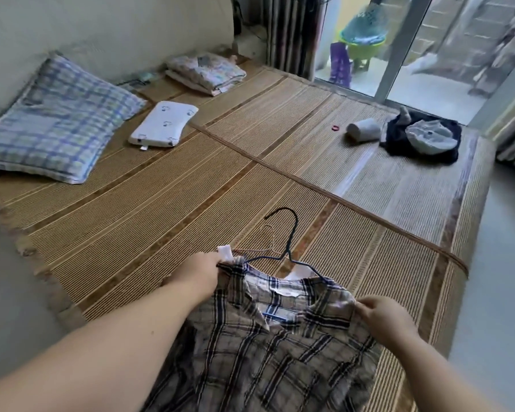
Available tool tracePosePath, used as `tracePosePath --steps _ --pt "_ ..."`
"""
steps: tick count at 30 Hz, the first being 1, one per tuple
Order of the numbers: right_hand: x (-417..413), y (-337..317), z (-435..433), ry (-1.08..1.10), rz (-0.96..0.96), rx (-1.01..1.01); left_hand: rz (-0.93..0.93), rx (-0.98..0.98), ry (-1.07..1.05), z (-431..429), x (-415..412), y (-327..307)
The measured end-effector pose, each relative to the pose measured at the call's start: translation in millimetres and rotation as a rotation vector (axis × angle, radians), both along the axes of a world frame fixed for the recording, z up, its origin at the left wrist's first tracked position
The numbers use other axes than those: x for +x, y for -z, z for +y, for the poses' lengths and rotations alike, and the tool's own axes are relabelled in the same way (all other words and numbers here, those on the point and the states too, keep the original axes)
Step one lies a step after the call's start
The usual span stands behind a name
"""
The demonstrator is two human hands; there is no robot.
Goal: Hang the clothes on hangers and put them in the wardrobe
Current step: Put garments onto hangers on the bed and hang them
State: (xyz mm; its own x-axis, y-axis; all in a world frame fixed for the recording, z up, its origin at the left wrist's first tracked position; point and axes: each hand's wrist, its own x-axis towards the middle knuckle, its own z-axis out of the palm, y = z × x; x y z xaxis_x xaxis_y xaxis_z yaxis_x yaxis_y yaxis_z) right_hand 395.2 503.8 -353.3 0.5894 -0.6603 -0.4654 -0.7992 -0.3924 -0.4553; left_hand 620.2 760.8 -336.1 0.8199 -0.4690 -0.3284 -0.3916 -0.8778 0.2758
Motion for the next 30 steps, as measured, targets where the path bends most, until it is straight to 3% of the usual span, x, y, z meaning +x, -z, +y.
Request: tracePosePath --steps 7,11,14,21,30 --pt "39.6 41.6 -24.3 -0.071 0.081 -0.040 0.050 -0.029 -0.097 -28.5 18.6 46.3" --pt "60.8 26.5 -3.9 -0.202 0.116 -0.028 0.111 -0.008 -0.055 -22.4 8.7 36.4" --pt "85.3 -7.2 27.8 -0.357 0.032 -0.016 0.086 -0.023 -0.011 -10.1 -4.1 9.4" --pt "139.7 -146.1 135.4 -0.823 -0.265 -0.149 -0.062 -0.137 0.035 52.3 -27.6 -126.6" --pt "175.6 -312.3 339.6 -1.257 -0.632 -0.326 -0.497 -0.130 -0.180 263.5 -69.1 -297.9"
